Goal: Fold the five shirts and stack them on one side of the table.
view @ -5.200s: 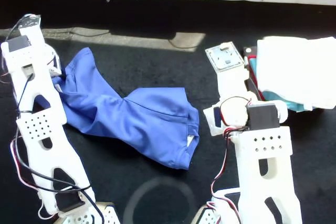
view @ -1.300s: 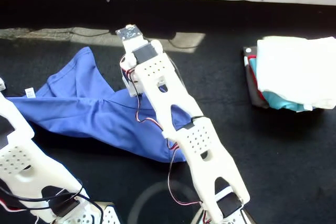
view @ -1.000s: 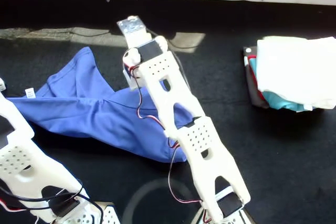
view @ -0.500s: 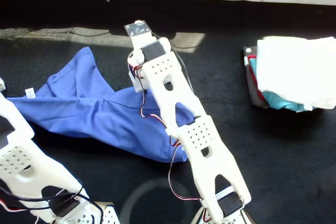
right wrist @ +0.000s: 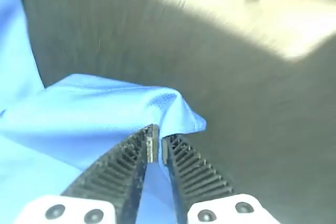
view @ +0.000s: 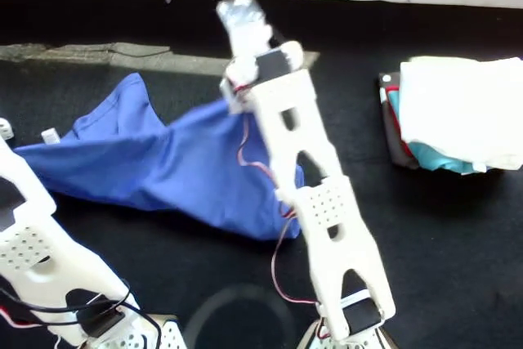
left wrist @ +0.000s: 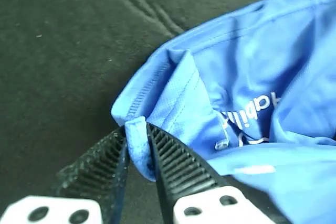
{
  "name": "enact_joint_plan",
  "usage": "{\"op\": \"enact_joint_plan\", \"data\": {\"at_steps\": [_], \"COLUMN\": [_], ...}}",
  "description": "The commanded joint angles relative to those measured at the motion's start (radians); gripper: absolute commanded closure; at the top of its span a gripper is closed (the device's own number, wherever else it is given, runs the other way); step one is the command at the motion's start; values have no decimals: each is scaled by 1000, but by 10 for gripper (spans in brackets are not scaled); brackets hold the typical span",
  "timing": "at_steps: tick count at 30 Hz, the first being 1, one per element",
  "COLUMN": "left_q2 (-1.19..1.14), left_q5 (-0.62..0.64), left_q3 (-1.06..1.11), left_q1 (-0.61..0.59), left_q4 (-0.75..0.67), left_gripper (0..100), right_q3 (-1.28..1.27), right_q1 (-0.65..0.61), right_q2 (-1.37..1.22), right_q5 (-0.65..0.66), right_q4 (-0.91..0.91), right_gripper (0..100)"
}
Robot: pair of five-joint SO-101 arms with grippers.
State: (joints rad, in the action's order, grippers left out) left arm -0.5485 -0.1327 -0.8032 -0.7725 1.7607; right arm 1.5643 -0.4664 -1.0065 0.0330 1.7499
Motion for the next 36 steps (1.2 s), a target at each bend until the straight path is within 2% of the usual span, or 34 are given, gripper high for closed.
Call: {"op": "enact_joint_plan", "data": {"at_steps": [1,5,8,15,25,36], "left_q2": [67,70,71,243,550,753], "left_q5": [3,9,74,92,89,84], "left_q3": [-8,-33,-122,-282,-272,-8], "left_q1": [77,163,206,278,286,268], "left_q4": [0,0,0,2,2,2], "left_gripper": [991,991,991,991,991,991], "right_q3": [70,70,70,70,77,71], "right_q1": [102,208,268,306,306,306], "right_q2": [191,282,340,489,750,966], "right_q5": [83,140,166,229,229,229], "right_q4": [-5,-81,-154,-205,-209,-223], "right_gripper": [993,993,993,993,993,993]}}
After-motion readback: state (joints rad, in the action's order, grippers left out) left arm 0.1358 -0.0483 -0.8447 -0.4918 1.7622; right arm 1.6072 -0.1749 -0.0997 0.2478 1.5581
